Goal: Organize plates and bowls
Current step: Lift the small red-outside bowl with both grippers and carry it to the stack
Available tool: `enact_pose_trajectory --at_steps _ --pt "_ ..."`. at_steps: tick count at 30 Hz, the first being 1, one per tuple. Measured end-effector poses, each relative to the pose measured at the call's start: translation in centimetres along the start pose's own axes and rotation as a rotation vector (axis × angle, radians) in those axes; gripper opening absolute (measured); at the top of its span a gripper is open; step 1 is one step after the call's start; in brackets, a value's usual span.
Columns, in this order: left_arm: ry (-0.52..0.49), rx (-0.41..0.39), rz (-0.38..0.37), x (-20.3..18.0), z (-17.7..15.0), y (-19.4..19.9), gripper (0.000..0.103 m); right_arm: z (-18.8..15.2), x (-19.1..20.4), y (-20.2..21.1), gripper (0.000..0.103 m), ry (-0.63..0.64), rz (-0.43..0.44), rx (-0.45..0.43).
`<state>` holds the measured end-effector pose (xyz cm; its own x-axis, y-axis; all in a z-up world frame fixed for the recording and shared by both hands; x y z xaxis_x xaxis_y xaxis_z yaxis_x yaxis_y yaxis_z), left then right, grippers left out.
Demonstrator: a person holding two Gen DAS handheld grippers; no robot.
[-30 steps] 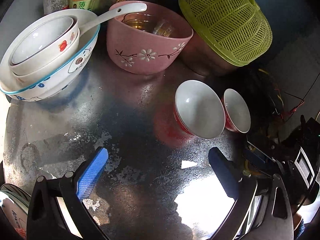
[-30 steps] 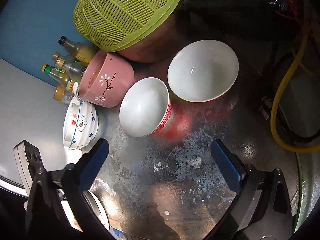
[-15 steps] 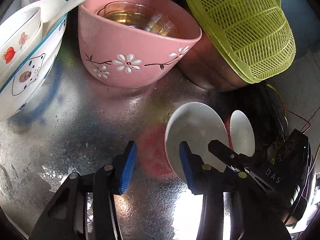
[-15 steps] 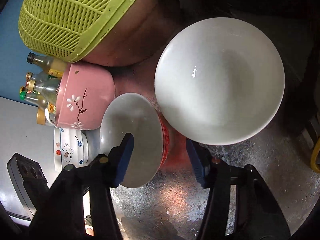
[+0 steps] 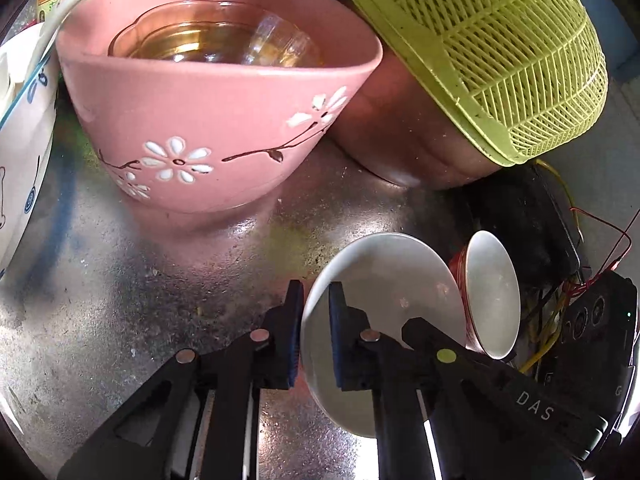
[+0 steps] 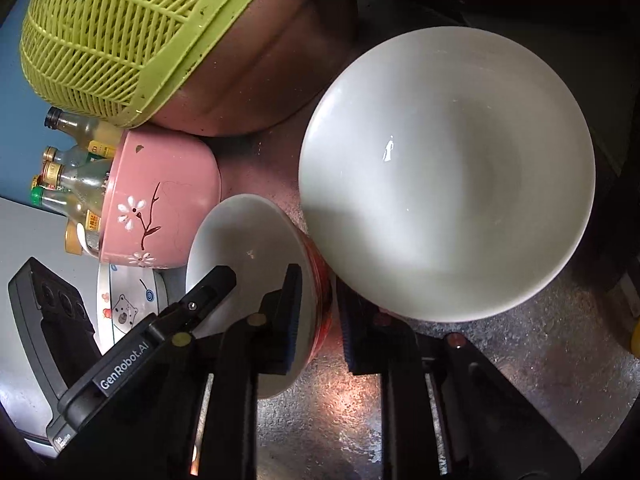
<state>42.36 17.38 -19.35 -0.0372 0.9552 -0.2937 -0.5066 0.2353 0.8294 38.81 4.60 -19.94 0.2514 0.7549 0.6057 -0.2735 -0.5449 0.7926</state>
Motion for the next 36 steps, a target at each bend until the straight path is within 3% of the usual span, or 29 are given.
enact_pose_trajectory --at_steps 16,36 --pt "-0.025 -0.021 0.037 -0.6 -5.3 5.6 0.007 -4.6 0.0 2.6 0.017 0.093 0.003 0.006" --pt "-0.019 -0.056 0.069 -4.8 -14.3 14.8 0.007 -13.6 -1.9 10.9 0.017 0.196 0.048 0.055"
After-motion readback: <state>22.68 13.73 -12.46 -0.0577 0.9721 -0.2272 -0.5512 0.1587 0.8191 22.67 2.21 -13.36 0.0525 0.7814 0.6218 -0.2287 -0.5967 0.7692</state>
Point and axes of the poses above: each gripper's, at about its wrist camera, not at the fingertips, and y roughly against the way its jaws point, x to its left, z to its top, the point moved 10 cm from there along -y, roughly the way its jaws point, and after that the axes turned 15 degrees about -y, right-handed, at the moved point
